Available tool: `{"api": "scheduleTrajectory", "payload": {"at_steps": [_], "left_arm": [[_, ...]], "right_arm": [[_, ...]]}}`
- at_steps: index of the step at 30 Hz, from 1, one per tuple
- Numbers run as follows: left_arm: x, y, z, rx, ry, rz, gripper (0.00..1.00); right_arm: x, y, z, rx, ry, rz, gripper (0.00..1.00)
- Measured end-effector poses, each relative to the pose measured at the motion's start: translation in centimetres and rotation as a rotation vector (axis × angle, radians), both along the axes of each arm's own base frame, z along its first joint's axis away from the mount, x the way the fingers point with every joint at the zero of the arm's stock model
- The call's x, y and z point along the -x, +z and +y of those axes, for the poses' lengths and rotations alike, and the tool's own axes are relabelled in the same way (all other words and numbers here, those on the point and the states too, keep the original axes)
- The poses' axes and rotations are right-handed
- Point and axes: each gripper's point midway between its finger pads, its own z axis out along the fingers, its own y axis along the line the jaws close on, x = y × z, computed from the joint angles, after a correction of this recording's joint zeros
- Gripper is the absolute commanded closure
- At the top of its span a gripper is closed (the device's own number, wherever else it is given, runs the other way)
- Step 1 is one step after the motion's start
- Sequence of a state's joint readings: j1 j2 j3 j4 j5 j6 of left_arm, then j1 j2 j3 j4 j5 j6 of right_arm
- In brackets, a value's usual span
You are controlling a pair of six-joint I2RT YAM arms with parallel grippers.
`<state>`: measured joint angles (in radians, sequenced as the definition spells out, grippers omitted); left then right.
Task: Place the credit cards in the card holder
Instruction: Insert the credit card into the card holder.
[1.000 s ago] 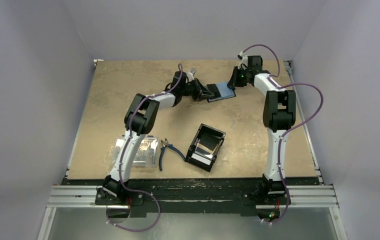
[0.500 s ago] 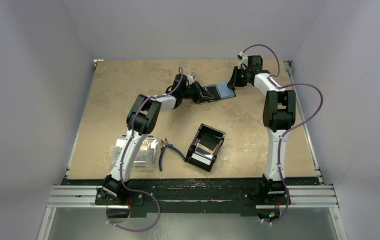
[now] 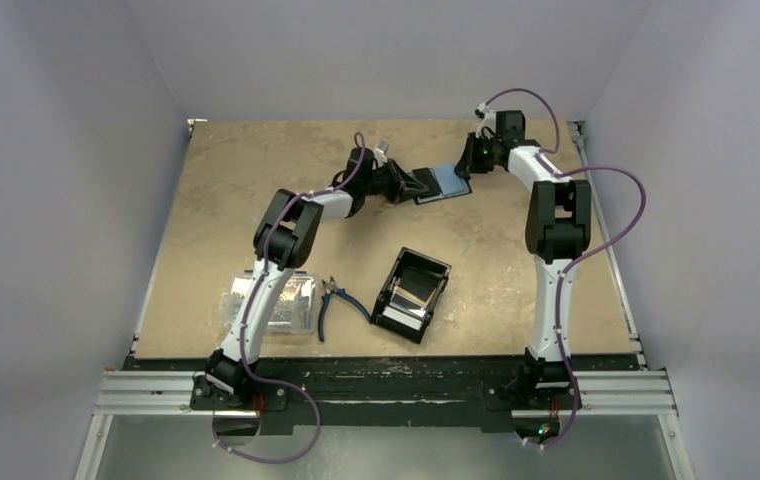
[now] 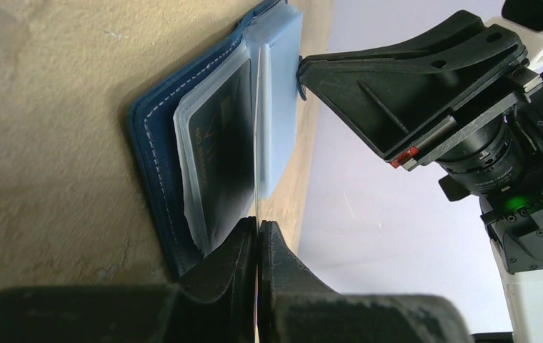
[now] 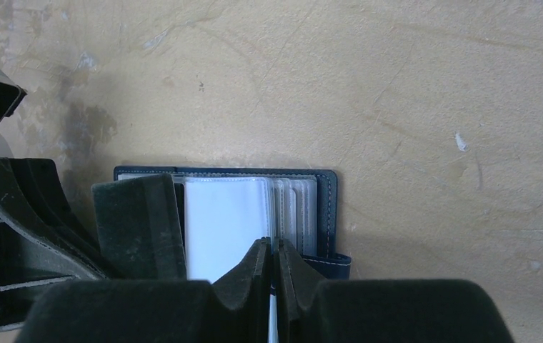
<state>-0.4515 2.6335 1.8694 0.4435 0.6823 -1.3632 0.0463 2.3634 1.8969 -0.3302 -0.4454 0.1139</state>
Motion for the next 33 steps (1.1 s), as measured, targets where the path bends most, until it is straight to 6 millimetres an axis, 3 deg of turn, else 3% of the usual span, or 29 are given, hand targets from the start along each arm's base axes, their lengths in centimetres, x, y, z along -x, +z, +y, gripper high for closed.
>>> {"api": "scheduleTrajectory", "payload": {"at_steps": [20,23,27,33], "left_arm": [[0.6,2.0,-1.8,0.073,-0.013,-0.036,1.0],[0.9,1.5,-1.9,0.072,-0.01,-0.039,1.0],[1.6,-0.8,-1.0,0.033,0.015,-0.012,1.0],[1.0,0.3,-0.6,0.027,0.042,-0.04,1.0]], "right_arm": [[-0.1,0.0,0.1,-0.011,0.012,0.002,0.9],[-0.1,-0.1,0.2,-0.012,0.012,0.003,0.9],[-0.1,-0.1,0.2,-0.013,0.013,0.003,0.9],[-0.2,-0.1,0.2,-0.015,0.015,0.007,0.91]]}}
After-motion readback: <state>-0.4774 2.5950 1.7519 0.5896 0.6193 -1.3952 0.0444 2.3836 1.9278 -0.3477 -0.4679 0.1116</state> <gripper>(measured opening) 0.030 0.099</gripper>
